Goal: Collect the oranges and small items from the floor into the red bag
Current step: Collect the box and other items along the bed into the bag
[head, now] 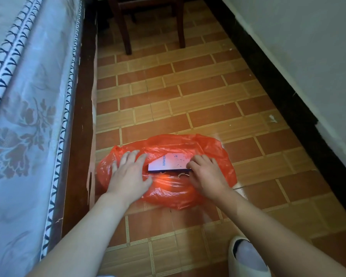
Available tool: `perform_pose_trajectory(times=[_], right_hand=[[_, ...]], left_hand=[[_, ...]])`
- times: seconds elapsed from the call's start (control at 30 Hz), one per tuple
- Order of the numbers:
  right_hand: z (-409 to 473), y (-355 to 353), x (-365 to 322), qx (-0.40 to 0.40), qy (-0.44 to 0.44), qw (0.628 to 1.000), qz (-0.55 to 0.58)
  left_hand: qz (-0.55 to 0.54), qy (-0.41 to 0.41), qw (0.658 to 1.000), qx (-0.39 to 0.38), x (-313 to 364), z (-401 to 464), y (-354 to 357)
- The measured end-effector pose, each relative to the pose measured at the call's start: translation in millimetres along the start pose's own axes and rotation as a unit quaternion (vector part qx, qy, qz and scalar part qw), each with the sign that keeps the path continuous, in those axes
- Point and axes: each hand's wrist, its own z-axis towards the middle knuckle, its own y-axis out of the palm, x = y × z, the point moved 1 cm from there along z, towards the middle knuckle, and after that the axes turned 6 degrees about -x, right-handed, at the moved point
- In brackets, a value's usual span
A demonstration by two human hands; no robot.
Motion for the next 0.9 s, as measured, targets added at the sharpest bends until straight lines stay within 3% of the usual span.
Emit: perform_pose_trajectory(times=[0.17, 0.33, 0.67, 0.9], right_hand=[[-33, -14, 4, 0.002, 0.056, 0.998, 0.015], [-37, -12, 3, -0.048, 0.059, 0.997, -0.016], [-41, -15, -11, -0.081, 0.033, 0.994, -0.065], [-53, -14, -27, -0.022, 0.050, 0.996, -0.068]], left_hand=[[0.052, -0.106, 0.991, 0.065, -13, 1, -8], [0.096, -0.181, 0.979, 0.011, -21, -2, 2], [0.079, -0.222, 0.971, -0.025, -27, -13, 4], [0.068, -0.223, 0.971, -0.055, -41, -22, 12]])
